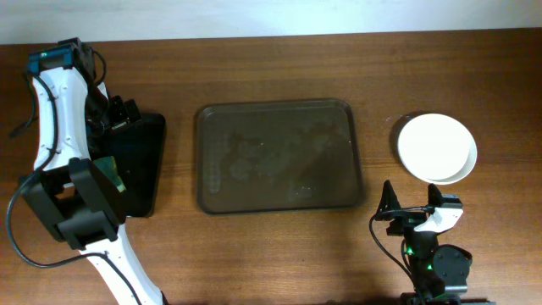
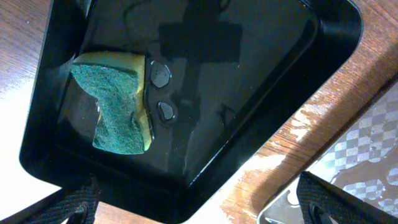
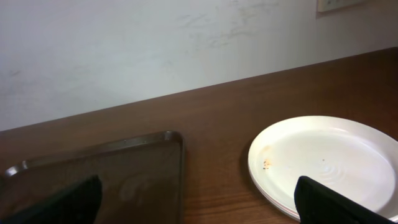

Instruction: Clean dirty plates on tray and stack at the side

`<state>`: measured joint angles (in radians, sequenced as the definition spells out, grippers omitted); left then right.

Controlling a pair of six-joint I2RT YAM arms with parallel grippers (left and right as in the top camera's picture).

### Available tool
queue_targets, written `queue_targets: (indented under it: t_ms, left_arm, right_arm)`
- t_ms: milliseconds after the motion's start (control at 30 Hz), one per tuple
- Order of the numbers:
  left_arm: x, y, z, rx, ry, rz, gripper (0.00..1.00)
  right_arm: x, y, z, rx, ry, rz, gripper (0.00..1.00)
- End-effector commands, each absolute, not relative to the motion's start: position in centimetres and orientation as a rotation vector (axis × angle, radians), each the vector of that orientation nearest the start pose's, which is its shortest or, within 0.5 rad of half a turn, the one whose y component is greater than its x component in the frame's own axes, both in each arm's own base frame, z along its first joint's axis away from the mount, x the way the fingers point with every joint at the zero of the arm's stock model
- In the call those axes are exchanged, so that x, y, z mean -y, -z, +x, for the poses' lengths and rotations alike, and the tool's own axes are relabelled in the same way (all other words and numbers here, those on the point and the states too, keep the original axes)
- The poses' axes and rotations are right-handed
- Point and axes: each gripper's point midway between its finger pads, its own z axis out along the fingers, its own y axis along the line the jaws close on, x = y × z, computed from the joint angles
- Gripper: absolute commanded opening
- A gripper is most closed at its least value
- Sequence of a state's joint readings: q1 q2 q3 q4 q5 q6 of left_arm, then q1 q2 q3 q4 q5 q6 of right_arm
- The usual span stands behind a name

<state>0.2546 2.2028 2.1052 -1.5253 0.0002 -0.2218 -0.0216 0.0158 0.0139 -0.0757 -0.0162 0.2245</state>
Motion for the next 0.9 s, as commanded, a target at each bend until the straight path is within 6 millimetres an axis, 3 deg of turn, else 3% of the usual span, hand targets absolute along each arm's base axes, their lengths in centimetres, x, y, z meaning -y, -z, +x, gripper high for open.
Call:
queue_targets:
  t_ms: [0, 300, 333, 367, 467, 600, 633, 733, 833, 867]
  left_arm:
    - [-10.5, -12.9, 39.9, -3.072, 0.006, -0.755, 0.99]
    - [-10.5, -13.2, 39.9, -3.064, 0.006, -0.753, 0.99]
    - [-10.4, -14.6, 39.8, -3.030, 0.005, -0.744, 0.99]
    - [-10.3, -18.3, 39.4, -2.938, 0.002, -0.720, 0.99]
    - [-10.5, -25.6, 37.4, -2.741, -0.058, -0.680, 0.99]
    - [-9.1, -37.4, 35.5, -2.253, -0.074, -0.515, 0.99]
    - [-8.6, -38.7, 34.5, -2.171, -0.080, -0.473, 0.99]
    - [-7.6, -37.4, 29.9, -1.973, -0.089, -0.414, 0.99]
    - [-5.9, -31.5, 26.4, -1.815, -0.089, -0.323, 0.99]
    - [-5.3, -30.4, 26.1, -1.785, -0.098, -0.274, 0.99]
  right_arm:
    - [0.1, -15.7, 24.6, -1.637, -0.165, 0.180, 0.98]
    - [0.1, -15.7, 24.6, -1.637, -0.165, 0.180, 0.99]
    - [0.1, -15.7, 24.6, -1.637, -0.165, 0.181, 0.98]
    - [0.1, -15.7, 24.6, -1.637, -0.165, 0.181, 0.98]
    - [0.1, -15.7, 24.6, -1.637, -0.165, 0.181, 0.98]
    - [0.1, -15.7, 24.6, -1.637, -0.165, 0.181, 0.98]
    - [0.1, -15.7, 24.6, -1.637, -0.165, 0.181, 0.98]
    - [0.1, -15.7, 24.6, -1.637, -0.165, 0.180, 0.98]
    - [0.1, -15.7, 24.6, -1.637, -0.165, 0.181, 0.98]
    - [0.1, -15.7, 24.6, -1.637, -0.165, 0.181, 0.99]
